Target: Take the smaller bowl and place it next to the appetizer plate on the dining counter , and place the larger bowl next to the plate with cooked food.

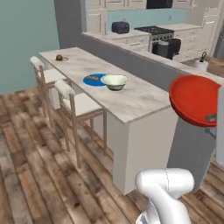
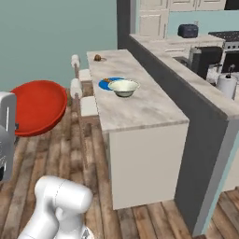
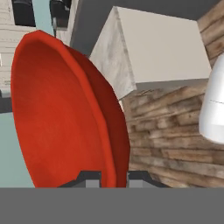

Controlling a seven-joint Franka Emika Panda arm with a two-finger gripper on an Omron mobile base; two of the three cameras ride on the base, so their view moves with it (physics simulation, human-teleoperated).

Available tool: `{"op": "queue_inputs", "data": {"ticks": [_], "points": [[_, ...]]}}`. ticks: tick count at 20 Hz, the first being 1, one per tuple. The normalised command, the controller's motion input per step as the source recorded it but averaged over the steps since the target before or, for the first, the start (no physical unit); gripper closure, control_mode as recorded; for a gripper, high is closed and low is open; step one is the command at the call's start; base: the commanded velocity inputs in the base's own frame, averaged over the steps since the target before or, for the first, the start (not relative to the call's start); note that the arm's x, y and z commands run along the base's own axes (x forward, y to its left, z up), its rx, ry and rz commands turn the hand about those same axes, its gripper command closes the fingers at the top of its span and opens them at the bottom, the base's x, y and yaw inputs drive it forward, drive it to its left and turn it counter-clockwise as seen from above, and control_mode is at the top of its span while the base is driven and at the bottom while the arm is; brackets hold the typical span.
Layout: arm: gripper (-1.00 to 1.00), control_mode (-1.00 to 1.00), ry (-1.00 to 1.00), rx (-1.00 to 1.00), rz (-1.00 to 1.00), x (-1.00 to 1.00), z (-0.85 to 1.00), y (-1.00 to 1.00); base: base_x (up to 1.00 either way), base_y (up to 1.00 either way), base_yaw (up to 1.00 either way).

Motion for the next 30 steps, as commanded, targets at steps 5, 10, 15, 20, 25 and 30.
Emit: {"op": "queue_inputs", "data": {"ticks": [5, 10, 15, 20, 25, 30], "points": [[1.00, 1.00, 0.00, 0.00, 0.00, 0.00, 0.00, 0.00, 0.57, 1.00, -0.26], [1.00, 1.00, 0.00, 0.00, 0.00, 0.00, 0.00, 0.00, 0.56, 1.00, -0.26], [1.00, 1.00, 0.00, 0.00, 0.00, 0.00, 0.00, 0.00, 0.56, 1.00, -0.26], [1.00, 1.00, 0.00, 0.00, 0.00, 0.00, 0.00, 0.00, 0.56, 1.00, -0.26], [1.00, 1.00, 0.00, 0.00, 0.00, 0.00, 0.00, 0.00, 0.58, 1.00, -0.27], [1.00, 1.00, 0.00, 0.00, 0.00, 0.00, 0.00, 0.00, 0.68, 1.00, -0.29]]}}
